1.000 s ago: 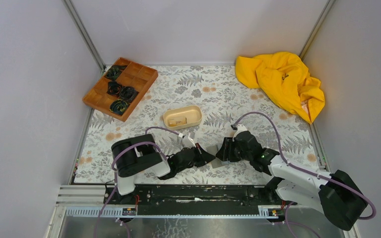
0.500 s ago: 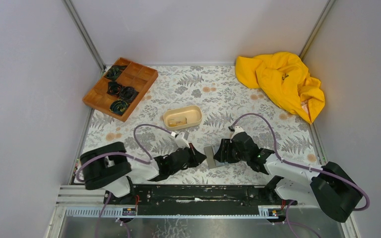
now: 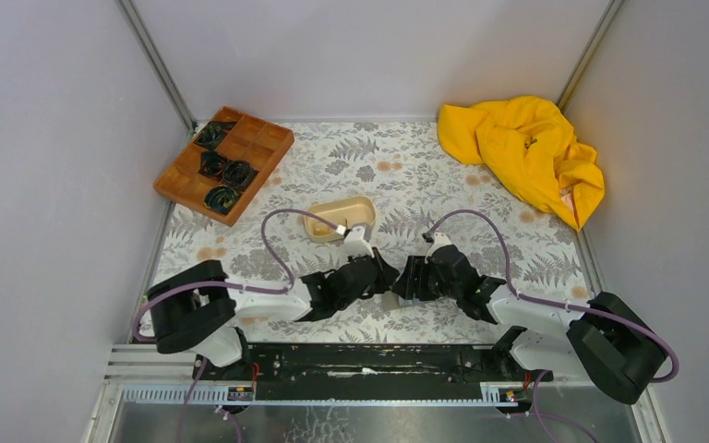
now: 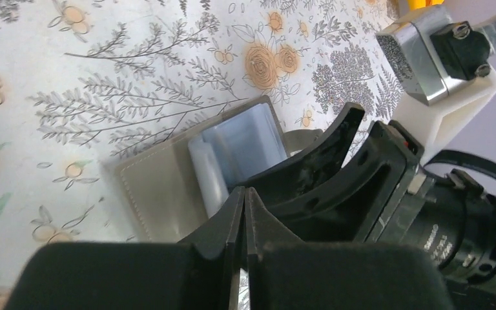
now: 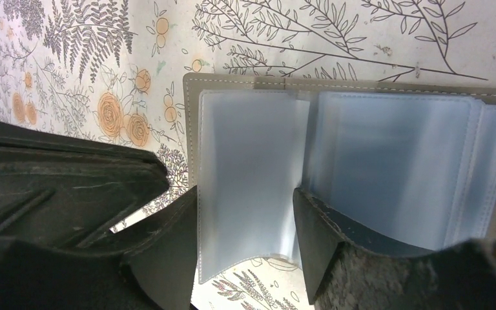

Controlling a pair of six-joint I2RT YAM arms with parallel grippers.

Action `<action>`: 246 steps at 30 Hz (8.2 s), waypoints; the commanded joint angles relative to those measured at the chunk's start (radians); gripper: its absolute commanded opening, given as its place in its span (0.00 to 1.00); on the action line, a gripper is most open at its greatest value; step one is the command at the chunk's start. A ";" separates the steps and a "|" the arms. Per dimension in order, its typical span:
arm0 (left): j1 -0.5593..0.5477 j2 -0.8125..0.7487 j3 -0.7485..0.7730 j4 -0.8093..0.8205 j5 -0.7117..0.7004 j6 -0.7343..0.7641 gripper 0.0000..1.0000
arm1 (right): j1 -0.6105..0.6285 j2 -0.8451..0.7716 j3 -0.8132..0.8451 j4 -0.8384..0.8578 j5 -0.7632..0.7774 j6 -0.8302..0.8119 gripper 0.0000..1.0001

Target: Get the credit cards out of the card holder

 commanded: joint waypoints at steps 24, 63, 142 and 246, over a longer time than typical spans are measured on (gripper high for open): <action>0.101 0.207 0.090 -0.161 0.203 0.034 0.09 | 0.021 -0.157 -0.017 -0.147 0.003 -0.045 0.62; 0.103 0.141 -0.095 -0.012 0.245 0.004 0.09 | -0.016 -0.164 0.103 -0.418 0.257 -0.156 0.63; 0.048 -0.268 -0.186 -0.218 0.099 -0.047 0.10 | 0.078 0.039 -0.057 0.171 -0.111 0.033 0.66; 0.051 0.077 -0.378 0.573 0.266 -0.144 0.59 | 0.034 0.023 -0.209 0.176 -0.039 0.104 0.22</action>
